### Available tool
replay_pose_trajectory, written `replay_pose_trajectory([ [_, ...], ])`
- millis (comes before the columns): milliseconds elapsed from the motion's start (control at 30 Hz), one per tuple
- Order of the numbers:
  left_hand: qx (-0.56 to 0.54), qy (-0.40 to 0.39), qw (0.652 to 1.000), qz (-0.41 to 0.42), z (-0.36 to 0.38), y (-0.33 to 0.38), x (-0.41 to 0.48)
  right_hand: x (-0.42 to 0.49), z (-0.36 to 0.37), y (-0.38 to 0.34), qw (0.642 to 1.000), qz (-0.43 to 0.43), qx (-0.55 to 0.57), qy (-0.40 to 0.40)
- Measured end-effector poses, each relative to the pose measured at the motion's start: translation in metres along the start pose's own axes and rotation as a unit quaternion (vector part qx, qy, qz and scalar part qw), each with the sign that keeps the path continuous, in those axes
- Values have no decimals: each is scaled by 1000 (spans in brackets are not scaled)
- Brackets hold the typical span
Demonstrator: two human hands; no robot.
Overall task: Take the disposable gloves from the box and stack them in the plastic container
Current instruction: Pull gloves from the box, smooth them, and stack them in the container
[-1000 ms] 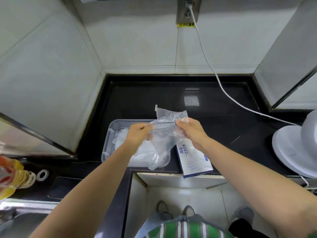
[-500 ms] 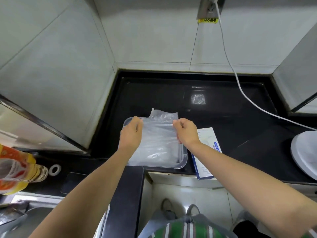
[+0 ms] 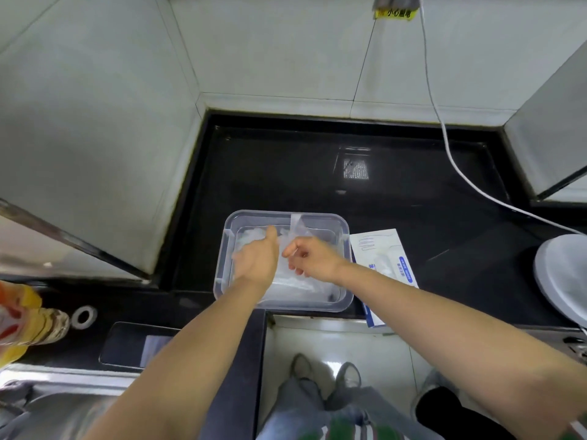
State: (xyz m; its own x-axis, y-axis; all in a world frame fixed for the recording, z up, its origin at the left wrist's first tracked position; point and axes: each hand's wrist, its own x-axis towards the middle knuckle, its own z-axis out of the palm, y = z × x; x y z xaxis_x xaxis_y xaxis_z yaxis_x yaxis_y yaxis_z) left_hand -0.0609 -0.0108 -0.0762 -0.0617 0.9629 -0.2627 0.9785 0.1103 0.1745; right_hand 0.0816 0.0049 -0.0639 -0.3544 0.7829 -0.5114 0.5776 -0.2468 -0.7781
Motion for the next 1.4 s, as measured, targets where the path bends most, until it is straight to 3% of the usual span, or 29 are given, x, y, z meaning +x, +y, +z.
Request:
replay_pose_trajectory([
  [133, -35, -28, 999, -1, 12, -2, 6, 16, 14, 18, 993, 120, 4, 6],
  [233, 42, -50, 998, -4, 13, -3, 5, 21, 15, 29, 985, 170, -25, -22],
  [333, 140, 47, 988, 47, 9, 3, 3, 25, 16, 32, 977, 205, -45, -33],
  [400, 131, 96, 981, 108, 2, 15, 0, 26, 18, 30, 976, 213, -33, -39],
  [467, 64, 47, 988, 130, 0, 28, 2, 27, 21, 30, 976, 212, -16, -43],
  [600, -28, -180, 983, -3, 15, 22, 13, 28, 21, 36, 971, 236, -15, -44],
  [667, -9, -227, 973, -40, 25, 6, 17, 27, 18, 36, 968, 250, 9, -33],
  [867, 31, -241, 969, -39, 39, -17, 15, 38, 21, 42, 979, 175, -60, 82],
  [1000, 32, -267, 962, -46, 36, -16, 14, 38, 27, 29, 968, 211, -126, 52],
  [1100, 18, -264, 963, -49, 26, -14, 11, 27, 12, 11, 977, 171, -122, 23],
  [1267, 76, -152, 985, -27, -8, 10, 4, -2, -38, -15, 994, 2, 90, 69],
  [1400, 97, -48, 994, -13, -29, 41, -2, -26, -82, -4, 977, -60, 105, 178],
])
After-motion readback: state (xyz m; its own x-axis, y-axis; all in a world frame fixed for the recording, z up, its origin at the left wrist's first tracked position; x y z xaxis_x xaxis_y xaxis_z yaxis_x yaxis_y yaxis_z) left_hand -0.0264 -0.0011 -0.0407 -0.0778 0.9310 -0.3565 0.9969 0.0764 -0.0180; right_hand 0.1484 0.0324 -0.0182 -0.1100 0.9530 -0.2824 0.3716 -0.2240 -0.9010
